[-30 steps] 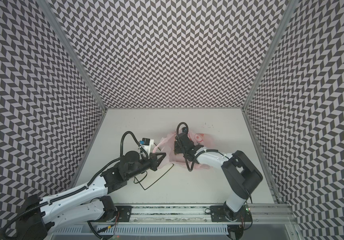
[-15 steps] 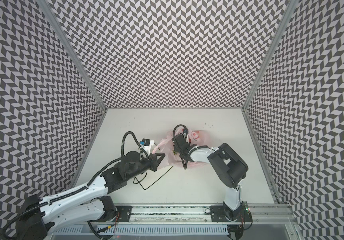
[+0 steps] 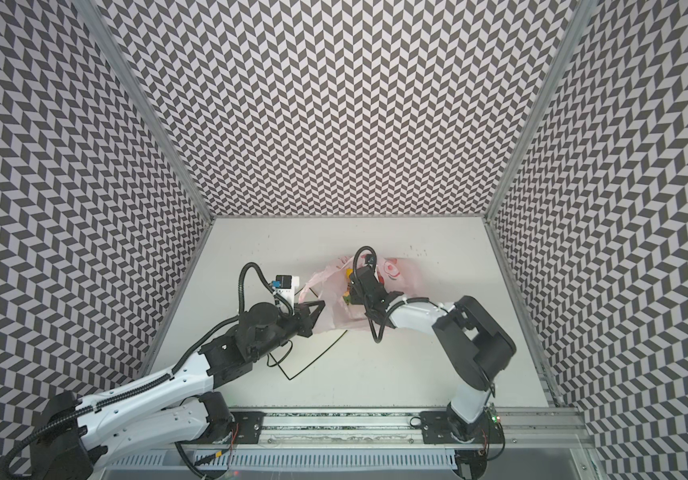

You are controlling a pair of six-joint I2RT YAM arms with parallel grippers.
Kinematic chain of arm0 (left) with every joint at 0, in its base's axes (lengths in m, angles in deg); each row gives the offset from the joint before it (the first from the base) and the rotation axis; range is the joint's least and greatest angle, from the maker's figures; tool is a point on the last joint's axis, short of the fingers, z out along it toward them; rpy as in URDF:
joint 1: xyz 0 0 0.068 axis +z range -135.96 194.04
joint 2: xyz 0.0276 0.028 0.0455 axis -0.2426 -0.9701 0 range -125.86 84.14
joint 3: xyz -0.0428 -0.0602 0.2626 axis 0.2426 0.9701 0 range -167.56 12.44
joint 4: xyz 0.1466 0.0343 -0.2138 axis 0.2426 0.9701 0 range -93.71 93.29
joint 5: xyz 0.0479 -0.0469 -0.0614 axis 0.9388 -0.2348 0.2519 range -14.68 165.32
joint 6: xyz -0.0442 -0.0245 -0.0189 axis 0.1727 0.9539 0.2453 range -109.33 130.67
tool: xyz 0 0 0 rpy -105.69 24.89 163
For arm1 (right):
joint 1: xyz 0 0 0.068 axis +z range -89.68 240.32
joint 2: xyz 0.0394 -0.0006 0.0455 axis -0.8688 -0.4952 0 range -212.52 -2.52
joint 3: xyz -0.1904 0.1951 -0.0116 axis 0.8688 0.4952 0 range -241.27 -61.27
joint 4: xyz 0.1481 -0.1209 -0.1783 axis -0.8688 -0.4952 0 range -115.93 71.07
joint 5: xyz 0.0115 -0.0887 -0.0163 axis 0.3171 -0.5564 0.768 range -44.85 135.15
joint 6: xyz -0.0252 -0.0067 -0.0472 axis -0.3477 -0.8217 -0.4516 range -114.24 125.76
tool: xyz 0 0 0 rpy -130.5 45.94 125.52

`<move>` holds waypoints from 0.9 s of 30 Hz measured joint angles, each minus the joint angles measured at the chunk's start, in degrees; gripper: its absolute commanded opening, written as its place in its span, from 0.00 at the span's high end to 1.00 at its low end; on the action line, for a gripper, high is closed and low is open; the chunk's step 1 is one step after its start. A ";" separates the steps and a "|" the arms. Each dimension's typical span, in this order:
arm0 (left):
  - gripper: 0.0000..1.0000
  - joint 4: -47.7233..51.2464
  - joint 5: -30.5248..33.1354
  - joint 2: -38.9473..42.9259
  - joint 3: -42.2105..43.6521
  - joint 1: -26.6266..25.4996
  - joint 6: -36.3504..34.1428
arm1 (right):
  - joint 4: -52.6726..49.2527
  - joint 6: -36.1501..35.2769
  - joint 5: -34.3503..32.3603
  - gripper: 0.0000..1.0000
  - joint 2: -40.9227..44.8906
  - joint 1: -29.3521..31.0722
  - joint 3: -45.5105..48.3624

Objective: Take the fake fruits out of the plastic bag

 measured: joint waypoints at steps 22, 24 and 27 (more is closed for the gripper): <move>1.00 -4.33 -8.66 -8.33 -4.48 11.52 1.36 | -1.64 -22.58 28.11 0.76 32.94 0.00 9.03; 1.00 -4.31 -9.94 -8.22 -4.50 11.67 0.68 | -2.08 -22.03 26.99 0.73 31.32 0.00 9.03; 1.00 -3.78 -11.65 -7.08 -3.89 11.47 0.33 | -1.97 -19.91 23.96 0.72 25.90 0.00 8.70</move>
